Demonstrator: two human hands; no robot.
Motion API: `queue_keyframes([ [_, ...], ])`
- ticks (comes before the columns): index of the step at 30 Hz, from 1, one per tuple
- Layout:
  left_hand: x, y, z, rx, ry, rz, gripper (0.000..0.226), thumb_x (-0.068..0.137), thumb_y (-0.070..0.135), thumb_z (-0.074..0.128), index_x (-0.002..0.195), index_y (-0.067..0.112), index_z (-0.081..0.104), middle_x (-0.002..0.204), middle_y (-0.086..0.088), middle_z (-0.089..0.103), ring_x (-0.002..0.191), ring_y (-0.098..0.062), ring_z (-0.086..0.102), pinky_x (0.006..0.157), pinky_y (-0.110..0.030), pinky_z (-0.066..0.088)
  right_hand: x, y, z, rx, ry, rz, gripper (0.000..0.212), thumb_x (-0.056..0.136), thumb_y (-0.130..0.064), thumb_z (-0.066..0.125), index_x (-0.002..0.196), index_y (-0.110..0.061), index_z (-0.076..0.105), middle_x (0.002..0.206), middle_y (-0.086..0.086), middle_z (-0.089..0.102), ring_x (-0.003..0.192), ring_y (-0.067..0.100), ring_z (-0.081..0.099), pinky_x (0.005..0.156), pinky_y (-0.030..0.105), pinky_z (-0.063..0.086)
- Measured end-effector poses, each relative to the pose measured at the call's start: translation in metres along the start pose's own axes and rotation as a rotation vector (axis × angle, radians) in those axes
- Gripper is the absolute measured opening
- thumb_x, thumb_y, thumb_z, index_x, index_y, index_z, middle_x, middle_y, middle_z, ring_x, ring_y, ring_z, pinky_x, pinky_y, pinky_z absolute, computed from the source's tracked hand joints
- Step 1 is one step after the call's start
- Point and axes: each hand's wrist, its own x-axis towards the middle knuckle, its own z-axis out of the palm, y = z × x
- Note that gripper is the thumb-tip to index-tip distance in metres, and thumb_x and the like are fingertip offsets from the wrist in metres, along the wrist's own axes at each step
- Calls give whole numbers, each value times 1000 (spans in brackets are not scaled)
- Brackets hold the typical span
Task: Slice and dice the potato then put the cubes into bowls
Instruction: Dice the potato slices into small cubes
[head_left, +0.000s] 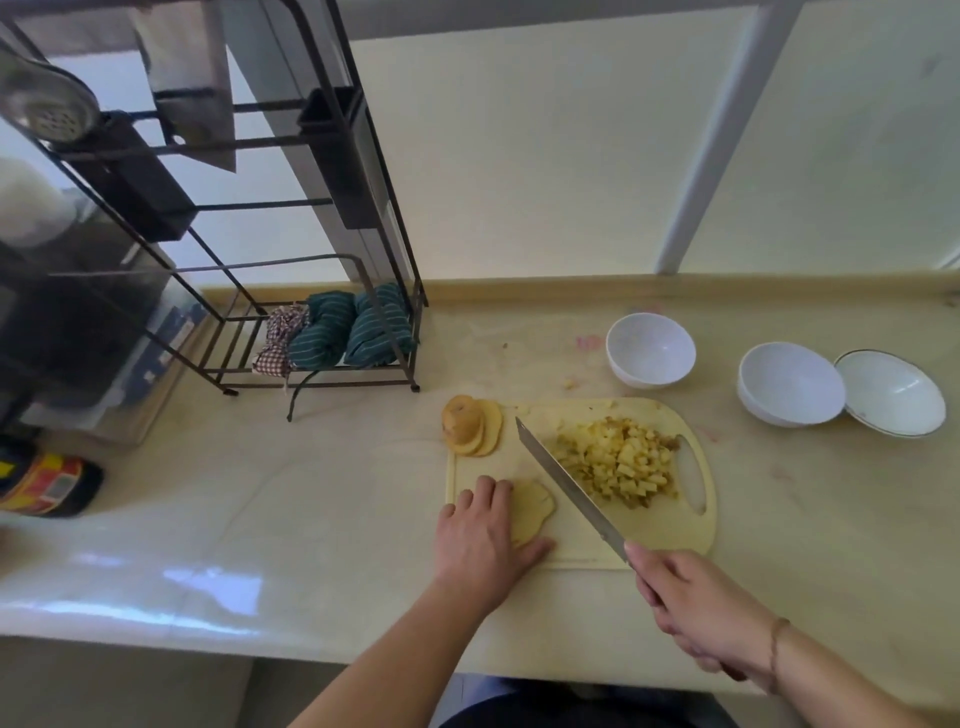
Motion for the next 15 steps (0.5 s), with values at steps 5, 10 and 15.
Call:
queue_keyframes([
  [5,-4,-11,-9,-105,-110,57,75,97,62,53,157,26,26,150,7,29,117,-23,59,85,-32,48,6,1,8,-2,24,-10,52,92,-65,36,70,-18,38,49,-4,29,40,15,15,42,20,12],
  [10,1,-4,-10,-192,-126,30,73,95,53,63,154,20,34,145,5,32,110,-29,63,83,-37,50,4,5,22,-163,44,-102,50,96,-56,33,69,-15,41,40,-9,33,31,4,26,35,16,22],
  [15,2,-1,-7,-268,-92,13,70,95,52,64,151,19,38,142,6,33,109,-26,63,80,-33,48,5,4,17,-79,5,-39,51,95,-60,33,71,-16,42,48,-4,34,34,12,22,36,19,19],
])
